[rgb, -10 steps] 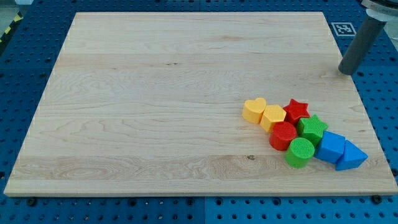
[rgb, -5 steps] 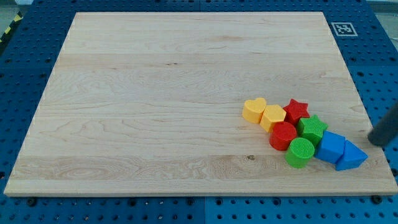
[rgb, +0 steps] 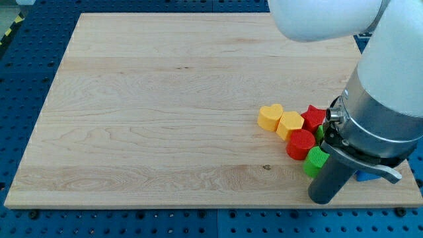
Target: Push the group of blocks up a bit
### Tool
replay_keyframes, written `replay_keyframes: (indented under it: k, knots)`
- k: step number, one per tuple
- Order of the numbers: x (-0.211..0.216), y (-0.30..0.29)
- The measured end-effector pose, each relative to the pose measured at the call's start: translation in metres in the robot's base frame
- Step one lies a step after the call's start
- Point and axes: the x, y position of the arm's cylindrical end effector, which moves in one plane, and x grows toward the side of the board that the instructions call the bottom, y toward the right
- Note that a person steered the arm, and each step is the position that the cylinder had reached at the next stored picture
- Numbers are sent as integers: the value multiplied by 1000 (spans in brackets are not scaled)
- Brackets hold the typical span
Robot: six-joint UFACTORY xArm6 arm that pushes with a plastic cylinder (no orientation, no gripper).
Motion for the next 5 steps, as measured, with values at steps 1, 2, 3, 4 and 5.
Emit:
replay_keyframes:
  k: [1,2,3,4,5]
  knots:
    - [-21,0]
    - [-40,0]
    - [-60,0]
    - [-82,-2]
    - [-106,-4]
